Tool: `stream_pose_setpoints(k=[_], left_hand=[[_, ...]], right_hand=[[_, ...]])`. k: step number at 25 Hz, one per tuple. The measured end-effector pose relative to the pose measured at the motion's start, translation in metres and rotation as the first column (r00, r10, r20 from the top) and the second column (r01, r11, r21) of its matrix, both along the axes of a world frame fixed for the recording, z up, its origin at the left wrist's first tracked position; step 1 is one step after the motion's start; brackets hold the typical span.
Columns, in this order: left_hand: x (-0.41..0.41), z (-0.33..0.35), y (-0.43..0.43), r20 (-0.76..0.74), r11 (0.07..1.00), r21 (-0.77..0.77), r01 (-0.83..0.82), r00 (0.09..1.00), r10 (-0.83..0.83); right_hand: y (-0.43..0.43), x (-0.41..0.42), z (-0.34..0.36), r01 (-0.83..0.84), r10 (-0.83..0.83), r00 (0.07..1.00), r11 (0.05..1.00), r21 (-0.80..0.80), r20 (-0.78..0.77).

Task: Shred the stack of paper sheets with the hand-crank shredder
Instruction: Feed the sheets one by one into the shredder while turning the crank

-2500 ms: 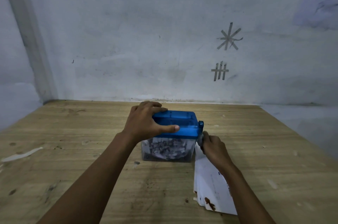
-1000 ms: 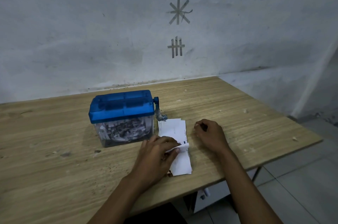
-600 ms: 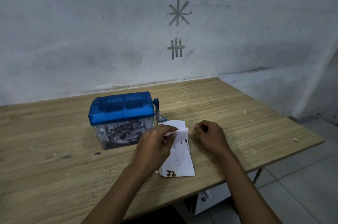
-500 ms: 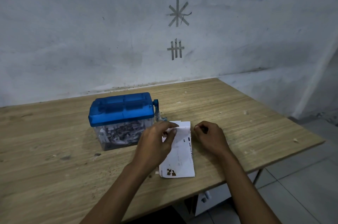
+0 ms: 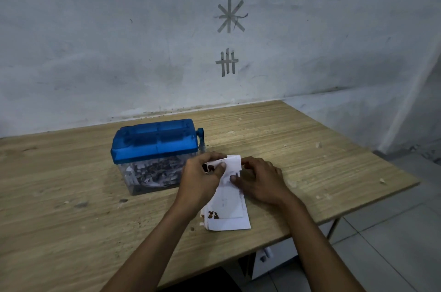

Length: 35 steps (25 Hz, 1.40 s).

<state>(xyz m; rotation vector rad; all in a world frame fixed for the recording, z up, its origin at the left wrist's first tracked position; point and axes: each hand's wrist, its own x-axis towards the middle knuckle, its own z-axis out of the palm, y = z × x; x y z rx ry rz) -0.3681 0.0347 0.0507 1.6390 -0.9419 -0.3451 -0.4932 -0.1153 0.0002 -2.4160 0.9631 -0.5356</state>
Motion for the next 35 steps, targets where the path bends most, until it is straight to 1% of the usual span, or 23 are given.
stream_pose_setpoints(k=[1, 3, 7, 9, 13, 17, 22, 27, 30, 33, 35], left_hand=[[0.000, -0.001, 0.000, -0.035, 1.000, 0.002, 0.003, 0.999, -0.002], [-0.001, 0.000, -0.001, -0.099, 1.000, -0.015, 0.021, 0.995, -0.022], [-0.003, 0.019, -0.006, -0.160, 0.994, -0.098, 0.048, 0.985, -0.064], [-0.004, 0.035, -0.009, -0.169, 0.988, -0.146, 0.050, 0.983, -0.075], [0.000, 0.067, -0.010, -0.234, 0.967, -0.245, 0.071, 0.964, -0.130], [0.013, 0.088, -0.011, -0.178, 0.950, -0.308, 0.052, 0.978, -0.112], [0.027, 0.105, -0.011, -0.142, 0.925, -0.379, 0.041, 0.985, -0.102], [0.029, 0.120, -0.015, -0.089, 0.912, -0.405, 0.056, 0.991, -0.101], [0.028, 0.123, -0.017, -0.063, 0.909, -0.410, 0.074, 0.992, -0.109], [0.030, 0.120, -0.020, -0.070, 0.910, -0.409, 0.070, 0.992, -0.108], [0.030, 0.115, -0.022, -0.066, 0.915, -0.397, 0.069, 0.992, -0.103]], right_hand=[[0.001, 0.002, -0.001, 0.015, -0.018, 0.998, 0.999, -0.049, -0.055], [0.003, 0.003, -0.002, 0.034, -0.040, 0.995, 0.997, -0.067, -0.090], [0.003, 0.002, 0.000, 0.029, -0.035, 0.993, 0.998, -0.057, -0.109], [0.002, 0.001, 0.002, 0.026, -0.031, 0.993, 0.998, -0.049, -0.113], [0.002, 0.001, 0.003, 0.020, -0.024, 0.992, 0.999, -0.031, -0.123], [0.003, 0.001, 0.005, 0.011, -0.013, 0.992, 1.000, -0.024, -0.129], [0.005, 0.000, 0.008, -0.001, -0.002, 0.991, 1.000, -0.023, -0.134], [0.005, 0.000, 0.010, -0.008, 0.007, 0.989, 1.000, -0.006, -0.146], [0.004, -0.001, 0.008, -0.017, 0.018, 0.996, 1.000, 0.009, -0.089], [0.002, -0.004, 0.006, -0.049, 0.049, 0.999, 0.999, 0.006, -0.014], [0.004, -0.005, 0.005, -0.025, 0.025, 0.999, 1.000, -0.002, 0.044]])
